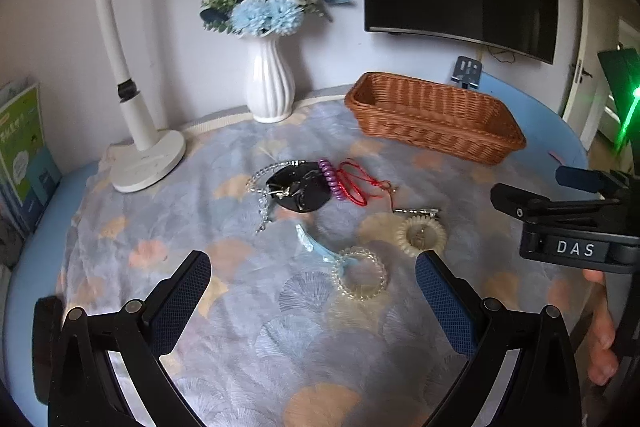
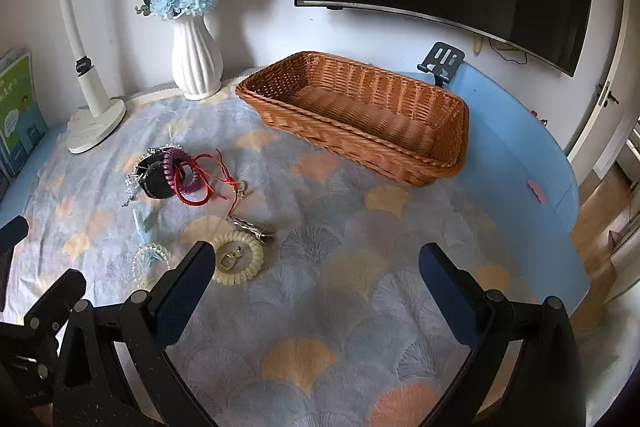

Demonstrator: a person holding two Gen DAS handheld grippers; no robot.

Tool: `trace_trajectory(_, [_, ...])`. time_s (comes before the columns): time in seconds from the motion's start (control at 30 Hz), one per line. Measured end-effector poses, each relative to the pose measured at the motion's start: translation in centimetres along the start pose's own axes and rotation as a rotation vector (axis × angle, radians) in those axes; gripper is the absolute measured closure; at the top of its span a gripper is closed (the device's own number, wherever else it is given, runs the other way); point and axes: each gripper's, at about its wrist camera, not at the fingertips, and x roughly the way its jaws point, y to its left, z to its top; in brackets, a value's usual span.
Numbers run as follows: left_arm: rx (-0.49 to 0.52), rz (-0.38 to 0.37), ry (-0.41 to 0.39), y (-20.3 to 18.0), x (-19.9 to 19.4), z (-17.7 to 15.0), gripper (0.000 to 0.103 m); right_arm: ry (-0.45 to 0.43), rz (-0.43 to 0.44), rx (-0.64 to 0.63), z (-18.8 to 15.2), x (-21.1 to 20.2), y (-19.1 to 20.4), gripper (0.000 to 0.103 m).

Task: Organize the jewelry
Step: 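Move the right tool toward the cream coil while the left tool approaches the clear bracelet, then grasp the cream coiled hair tie with the right tool while the left grasps the clear bracelet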

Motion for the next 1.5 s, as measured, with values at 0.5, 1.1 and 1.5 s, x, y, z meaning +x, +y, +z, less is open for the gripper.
trace_trajectory(0.5, [-0.026,-0.033,0.021,0.3,0.9,0.0,0.001,0.025,0.028,0.002,-0.5,1.0,0.2,0.001])
trace_trajectory(1.1, [-0.160,-0.191,0.258,2.2,8.0,-1.9,0.038,0.123,0.248,-0.046,-1.5,6.0,-1.6,0.049])
trace_trajectory(1.5, [-0.107,-0.130,0.269,1.8,9.5,-1.9,0.042,0.169,0.313,-0.107,-1.4,9.4,2.4,0.071])
